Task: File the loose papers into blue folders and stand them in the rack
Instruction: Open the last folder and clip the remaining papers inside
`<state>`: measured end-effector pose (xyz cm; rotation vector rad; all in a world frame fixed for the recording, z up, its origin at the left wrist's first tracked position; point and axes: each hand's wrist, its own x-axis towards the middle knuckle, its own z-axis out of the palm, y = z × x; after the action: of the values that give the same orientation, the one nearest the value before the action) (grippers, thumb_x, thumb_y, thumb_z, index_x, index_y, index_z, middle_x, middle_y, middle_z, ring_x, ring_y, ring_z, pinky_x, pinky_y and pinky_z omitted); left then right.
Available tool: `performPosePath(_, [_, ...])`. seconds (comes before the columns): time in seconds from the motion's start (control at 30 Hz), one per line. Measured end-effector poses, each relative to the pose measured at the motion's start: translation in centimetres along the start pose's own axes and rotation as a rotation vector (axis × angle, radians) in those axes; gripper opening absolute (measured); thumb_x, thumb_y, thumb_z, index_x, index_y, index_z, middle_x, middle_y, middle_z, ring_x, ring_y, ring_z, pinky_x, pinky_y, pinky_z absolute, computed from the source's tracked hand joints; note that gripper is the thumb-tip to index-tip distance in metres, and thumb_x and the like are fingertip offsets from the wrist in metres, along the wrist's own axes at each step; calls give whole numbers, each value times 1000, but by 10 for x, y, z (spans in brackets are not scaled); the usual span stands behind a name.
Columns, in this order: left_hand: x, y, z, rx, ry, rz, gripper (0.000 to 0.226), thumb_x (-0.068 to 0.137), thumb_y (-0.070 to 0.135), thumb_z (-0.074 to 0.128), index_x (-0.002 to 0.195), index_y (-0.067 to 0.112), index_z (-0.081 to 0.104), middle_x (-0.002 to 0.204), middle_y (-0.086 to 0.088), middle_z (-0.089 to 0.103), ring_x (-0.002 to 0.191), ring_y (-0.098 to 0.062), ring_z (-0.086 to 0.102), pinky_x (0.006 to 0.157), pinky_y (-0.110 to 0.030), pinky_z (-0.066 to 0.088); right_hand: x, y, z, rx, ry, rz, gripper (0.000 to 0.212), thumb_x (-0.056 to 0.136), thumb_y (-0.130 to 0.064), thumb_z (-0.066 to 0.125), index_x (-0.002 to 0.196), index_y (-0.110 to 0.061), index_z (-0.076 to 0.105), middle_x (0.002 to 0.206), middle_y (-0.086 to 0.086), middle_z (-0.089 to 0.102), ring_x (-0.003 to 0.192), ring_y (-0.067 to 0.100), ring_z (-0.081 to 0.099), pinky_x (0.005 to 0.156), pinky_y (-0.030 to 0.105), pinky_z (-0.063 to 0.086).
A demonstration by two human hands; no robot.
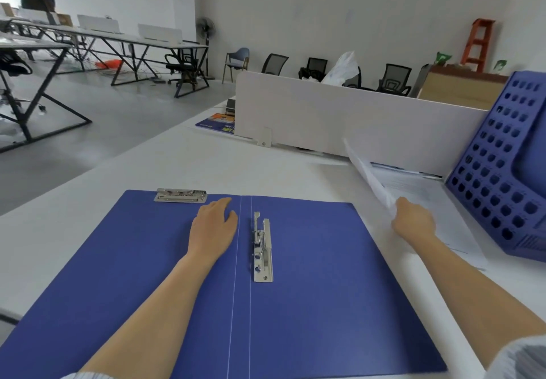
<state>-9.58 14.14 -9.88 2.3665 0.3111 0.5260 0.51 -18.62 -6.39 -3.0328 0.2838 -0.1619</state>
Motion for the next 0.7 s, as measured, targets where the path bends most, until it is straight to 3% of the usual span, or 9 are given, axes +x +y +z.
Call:
performPosePath(0.1, [-11, 16, 4, 24, 282, 593, 32, 80, 7, 41, 107, 9, 58, 91, -13, 70, 86, -26, 62, 75, -34, 49, -9, 11, -17, 141, -95, 38, 32, 88, -2, 43, 120, 1, 44, 115, 21, 55, 103, 35, 53, 74, 32, 41])
performPosePath(0.17, [-32, 31, 21, -53, 76, 895, 30, 78, 9, 44, 106, 10, 57, 95, -12, 70, 84, -17, 56, 73, -24, 47, -26, 14, -24, 270, -153, 27, 39, 87, 0, 44, 126, 1, 43, 114, 20, 53, 100, 35, 52, 79, 34, 42])
performPosePath(0.2, [-45, 45, 28, -147, -125, 873, 34, 82, 14, 45, 113, 11, 58, 108, -10, 66, 87, -13, 56, 77, -20, 46, -38, 13, -26, 331, -174, -12, 38, 84, 0, 46, 123, 1, 45, 105, 17, 52, 93, 32, 51, 74, 33, 40])
performPosePath(0.27, [-67, 75, 31, -418, -489, 436, 41, 90, 28, 45, 129, 17, 49, 131, 0, 50, 99, -11, 58, 86, -17, 44, -67, 3, -29, 436, -226, -128, 34, 76, -3, 54, 109, -4, 51, 97, 10, 51, 86, 24, 49, 65, 26, 36])
performPosePath(0.37, [-68, 104, 26, -1047, -864, -407, 36, 96, 41, 36, 130, 29, 31, 124, -6, 49, 93, -33, 60, 85, -32, 48, -110, -20, -32, 602, -322, -323, 44, 69, -10, 57, 112, -9, 50, 104, 5, 54, 92, 16, 50, 64, 21, 36])
performPosePath(0.47, [-63, 101, 24, -1270, -788, -483, 29, 92, 51, 36, 102, 28, 49, 106, -11, 58, 89, -36, 63, 87, -44, 49, -137, -37, -27, 610, -410, -476, 53, 81, -28, 59, 130, -23, 41, 112, -11, 49, 103, 7, 46, 80, 15, 33])
performPosePath(0.57, [-63, 93, 30, -1267, -696, -430, 35, 92, 37, 48, 123, 21, 50, 119, -17, 61, 99, -38, 64, 80, -44, 55, -150, -37, -23, 561, -485, -533, 33, 95, -41, 42, 121, -24, 52, 108, -14, 56, 102, 7, 48, 81, 16, 35])
performPosePath(0.63, [-63, 94, 28, -1281, -681, -467, 43, 88, 31, 55, 128, 15, 48, 120, -14, 64, 101, -35, 65, 77, -42, 57, -151, -34, -21, 537, -476, -588, 49, 95, -51, 27, 107, -16, 59, 98, -16, 60, 97, 12, 50, 77, 11, 34])
performPosePath(0.7, [-60, 93, 24, -1356, -728, -518, 43, 84, 34, 56, 121, 13, 57, 116, -12, 67, 100, -30, 67, 77, -39, 56, -148, -30, -16, 536, -470, -658, 64, 91, -61, 18, 111, -18, 62, 109, -14, 62, 105, 13, 52, 81, 8, 32])
